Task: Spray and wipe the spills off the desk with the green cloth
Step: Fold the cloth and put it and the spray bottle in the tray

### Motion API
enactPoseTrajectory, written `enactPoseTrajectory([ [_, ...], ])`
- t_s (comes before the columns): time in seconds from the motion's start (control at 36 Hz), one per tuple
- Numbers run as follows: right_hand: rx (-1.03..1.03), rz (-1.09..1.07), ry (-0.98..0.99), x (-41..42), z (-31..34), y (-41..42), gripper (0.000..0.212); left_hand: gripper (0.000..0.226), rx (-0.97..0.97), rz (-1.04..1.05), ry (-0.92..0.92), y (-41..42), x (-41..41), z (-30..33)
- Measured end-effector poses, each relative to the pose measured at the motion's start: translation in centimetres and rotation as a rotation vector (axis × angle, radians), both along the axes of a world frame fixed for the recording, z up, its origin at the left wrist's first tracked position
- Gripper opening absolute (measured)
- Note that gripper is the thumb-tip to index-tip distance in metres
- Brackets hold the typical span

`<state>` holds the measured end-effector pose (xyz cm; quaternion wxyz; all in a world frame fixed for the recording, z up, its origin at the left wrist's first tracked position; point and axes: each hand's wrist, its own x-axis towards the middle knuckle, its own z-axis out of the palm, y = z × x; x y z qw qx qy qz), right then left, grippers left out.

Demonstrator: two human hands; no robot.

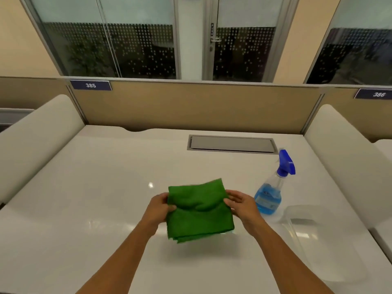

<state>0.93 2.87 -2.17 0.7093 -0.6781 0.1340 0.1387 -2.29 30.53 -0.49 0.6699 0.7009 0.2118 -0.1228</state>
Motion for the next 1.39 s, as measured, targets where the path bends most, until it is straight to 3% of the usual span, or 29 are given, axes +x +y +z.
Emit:
enactPoseTrajectory([
  [0.08, 0.009, -0.073, -0.173, 0.3, 2.5, -1.1, 0.021, 0.04, 0.03, -0.018, -0.268, 0.5, 1.2, 3.1],
  [0.17, 0.011, -0.066, -0.255, 0.6, 3.7, -1.5, 0.038, 0.038, 0.026, -0.052, -0.382, 0.3, 2.3, 4.6],
  [0.25, -0.011, -0.098, -0.284, 0.9, 4.4, -1.2, 0.032, 0.046, 0.048, -0.036, -0.39, 0.0, 3.3, 4.6],
  [0.33, -0.031, -0.107, -0.302, 1.0, 4.5, -1.3, 0.024, 0.031, 0.058, -0.036, -0.367, 0.1, 3.7, 4.2],
  [0.53, -0.166, -0.055, -0.169, 1.2, 4.5, -1.2, 0.013, 0.024, 0.083, -0.01, -0.229, -0.3, 3.8, 3.9],
  [0.69, -0.381, -0.104, -0.145, 1.1, 4.5, 0.6, 0.014, 0.019, 0.23, 0.074, -0.209, -2.9, 3.8, 4.0],
  [0.86, -0.619, -0.125, -0.245, -0.3, 6.2, 3.5, 0.026, 0.025, 0.304, -0.019, -0.22, -6.2, 3.5, 4.3],
  [1.11, -0.474, 0.044, -0.408, -1.8, 6.5, 5.5, 0.041, 0.022, 0.301, -0.106, -0.355, -9.8, 3.2, 4.9],
  [1.19, -0.35, 0.167, -0.365, -1.7, 6.8, 4.9, 0.059, 0.047, 0.27, -0.082, -0.351, -9.4, 3.4, 5.0],
  [1.28, -0.372, 0.285, -0.362, -1.5, 7.1, 4.0, 0.068, 0.062, 0.284, -0.063, -0.35, -8.8, 3.7, 4.9],
  [1.39, -0.465, 0.202, -0.424, -1.2, 7.3, 2.3, 0.063, 0.05, 0.184, -0.049, -0.323, -8.0, 4.1, 4.9],
])
